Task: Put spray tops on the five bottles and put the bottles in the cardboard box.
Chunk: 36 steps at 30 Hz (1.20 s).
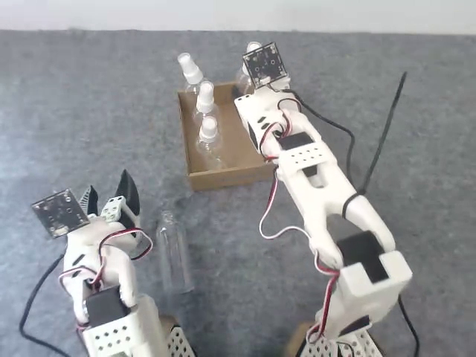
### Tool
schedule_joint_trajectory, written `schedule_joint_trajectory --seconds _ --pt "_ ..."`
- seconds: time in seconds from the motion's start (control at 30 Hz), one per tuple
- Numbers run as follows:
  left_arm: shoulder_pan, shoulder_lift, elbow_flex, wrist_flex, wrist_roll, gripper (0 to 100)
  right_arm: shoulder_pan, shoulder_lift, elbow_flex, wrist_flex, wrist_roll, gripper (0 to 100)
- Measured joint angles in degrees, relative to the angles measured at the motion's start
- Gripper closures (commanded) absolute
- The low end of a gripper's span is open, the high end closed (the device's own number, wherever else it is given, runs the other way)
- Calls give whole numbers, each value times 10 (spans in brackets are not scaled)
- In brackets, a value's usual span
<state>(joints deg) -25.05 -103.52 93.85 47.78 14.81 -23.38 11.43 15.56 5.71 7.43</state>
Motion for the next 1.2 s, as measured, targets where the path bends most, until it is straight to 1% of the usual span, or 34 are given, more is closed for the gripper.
schedule_joint_trajectory --seconds 0.3,0.53,0.83,0.93,1.2 --pt "0 0 0 0 0 772 1 94 -69 0 0 950" --pt "0 0 0 0 0 772 7 140 -104 0 0 948" --pt "0 0 0 0 0 772 17 178 -135 -2 0 946" --pt "0 0 0 0 0 770 16 188 -135 -25 0 946" --pt "0 0 4 0 0 769 16 189 -135 -33 0 945"
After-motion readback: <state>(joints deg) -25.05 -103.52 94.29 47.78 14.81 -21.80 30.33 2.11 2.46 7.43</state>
